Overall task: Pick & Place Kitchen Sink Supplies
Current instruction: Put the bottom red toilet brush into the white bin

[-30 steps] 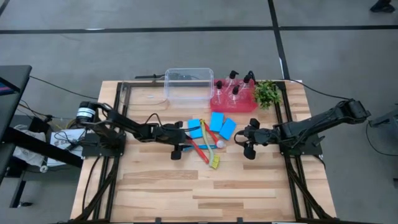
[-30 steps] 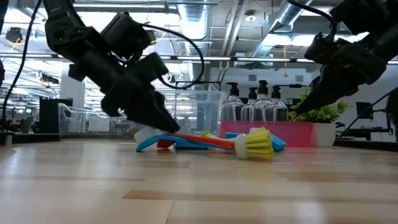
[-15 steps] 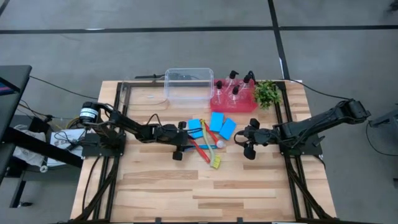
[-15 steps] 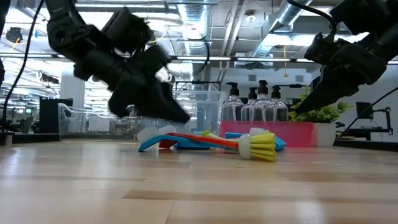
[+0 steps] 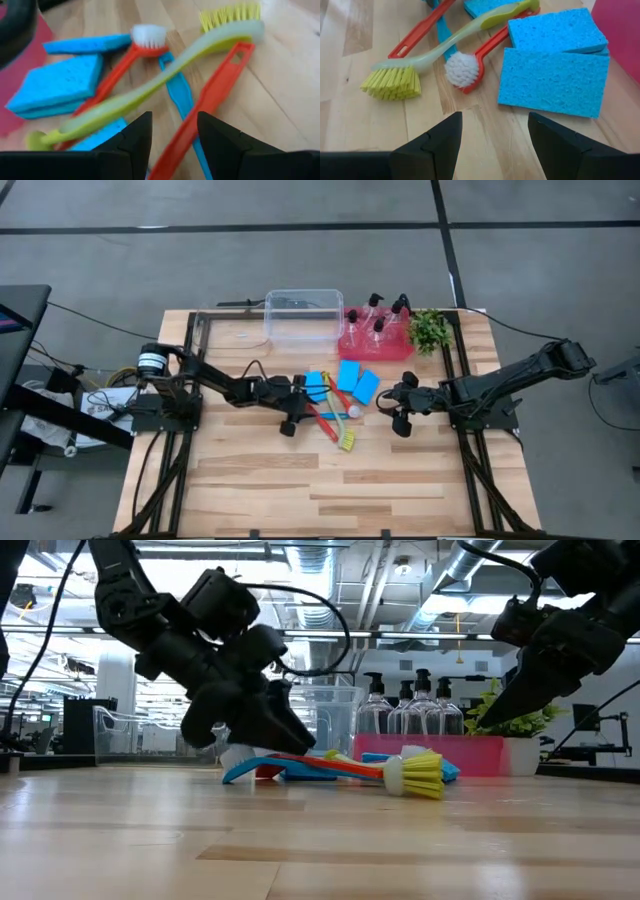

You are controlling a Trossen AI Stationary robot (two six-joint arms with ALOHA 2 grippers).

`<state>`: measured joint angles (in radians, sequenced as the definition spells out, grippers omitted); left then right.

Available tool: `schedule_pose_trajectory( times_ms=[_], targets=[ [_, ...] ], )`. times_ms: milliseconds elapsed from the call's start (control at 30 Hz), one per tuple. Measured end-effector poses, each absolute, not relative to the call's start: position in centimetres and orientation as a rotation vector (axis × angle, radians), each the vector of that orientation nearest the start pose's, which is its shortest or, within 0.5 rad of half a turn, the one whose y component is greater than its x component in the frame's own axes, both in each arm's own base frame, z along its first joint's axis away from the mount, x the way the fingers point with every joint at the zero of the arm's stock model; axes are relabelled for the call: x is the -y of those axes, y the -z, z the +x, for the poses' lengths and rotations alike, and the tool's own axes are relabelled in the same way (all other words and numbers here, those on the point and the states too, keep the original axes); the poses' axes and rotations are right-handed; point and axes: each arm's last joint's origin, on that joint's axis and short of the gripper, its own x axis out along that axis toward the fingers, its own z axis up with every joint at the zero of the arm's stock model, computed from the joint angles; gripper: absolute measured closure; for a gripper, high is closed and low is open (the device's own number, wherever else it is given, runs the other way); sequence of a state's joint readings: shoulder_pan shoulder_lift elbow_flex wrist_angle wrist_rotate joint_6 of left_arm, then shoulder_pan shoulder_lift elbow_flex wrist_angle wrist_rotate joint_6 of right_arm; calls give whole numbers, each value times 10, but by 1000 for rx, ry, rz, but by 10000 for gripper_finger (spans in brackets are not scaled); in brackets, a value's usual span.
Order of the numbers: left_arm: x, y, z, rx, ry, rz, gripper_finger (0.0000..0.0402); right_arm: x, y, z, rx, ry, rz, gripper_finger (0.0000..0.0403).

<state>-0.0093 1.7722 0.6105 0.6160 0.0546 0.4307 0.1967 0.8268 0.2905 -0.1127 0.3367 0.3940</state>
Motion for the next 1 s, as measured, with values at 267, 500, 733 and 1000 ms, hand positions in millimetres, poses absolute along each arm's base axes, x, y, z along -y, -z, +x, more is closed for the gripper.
schedule_pose_trajectory(
  times_ms=[267,500,733,1000],
  targets=[
    [9,-102,308,-562,178,323,243,-22,-167,157,-588,255,210,182],
    [9,-105,307,-563,188,300,250,-21,-167,157,-589,258,210,182],
    [10,-105,306,-559,218,291,332,-21,-166,156,-600,259,206,182],
    [10,-105,306,-563,208,257,394,-21,-166,156,-601,259,206,182]
  ],
)
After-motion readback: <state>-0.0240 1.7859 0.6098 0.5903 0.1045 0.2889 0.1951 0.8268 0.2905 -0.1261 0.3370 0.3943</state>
